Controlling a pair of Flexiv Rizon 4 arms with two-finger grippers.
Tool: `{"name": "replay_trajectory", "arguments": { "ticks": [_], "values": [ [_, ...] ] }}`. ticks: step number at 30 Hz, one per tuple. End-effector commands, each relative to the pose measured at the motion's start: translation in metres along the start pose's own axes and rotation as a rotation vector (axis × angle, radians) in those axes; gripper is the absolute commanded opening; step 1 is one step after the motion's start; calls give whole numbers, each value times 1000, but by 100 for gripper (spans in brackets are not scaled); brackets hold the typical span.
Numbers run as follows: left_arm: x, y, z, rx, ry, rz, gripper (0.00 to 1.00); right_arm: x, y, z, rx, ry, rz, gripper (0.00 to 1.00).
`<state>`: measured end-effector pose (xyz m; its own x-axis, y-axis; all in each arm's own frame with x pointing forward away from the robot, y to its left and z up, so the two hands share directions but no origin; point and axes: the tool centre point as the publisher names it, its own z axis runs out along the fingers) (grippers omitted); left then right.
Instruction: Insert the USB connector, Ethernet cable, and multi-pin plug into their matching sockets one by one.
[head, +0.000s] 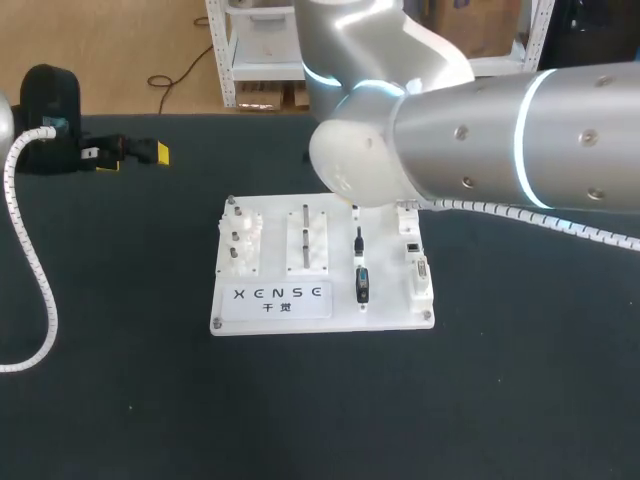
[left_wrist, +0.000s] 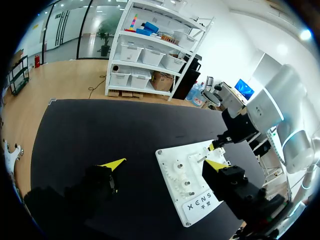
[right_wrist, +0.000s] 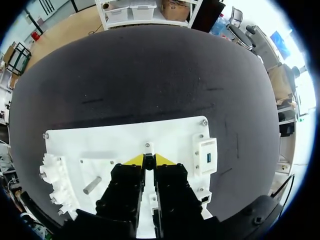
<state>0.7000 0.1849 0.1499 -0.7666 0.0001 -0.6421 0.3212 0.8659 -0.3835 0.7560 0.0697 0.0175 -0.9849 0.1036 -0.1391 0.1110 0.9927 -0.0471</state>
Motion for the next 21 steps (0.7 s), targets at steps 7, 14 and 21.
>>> {"name": "replay_trajectory", "arguments": {
  "ticks": [7, 14, 21],
  "values": [
    [0, 0, 0, 0, 0, 0, 100, -2, -11, -25, -40, -60, 11, 0],
    [0, 0, 0, 0, 0, 0, 100, -1, -23, -40, -77, -89, 25, 0],
    [0, 0, 0, 0, 0, 0, 100, 5, -56, -38, -84, -96, 47, 0]
  ]
}}
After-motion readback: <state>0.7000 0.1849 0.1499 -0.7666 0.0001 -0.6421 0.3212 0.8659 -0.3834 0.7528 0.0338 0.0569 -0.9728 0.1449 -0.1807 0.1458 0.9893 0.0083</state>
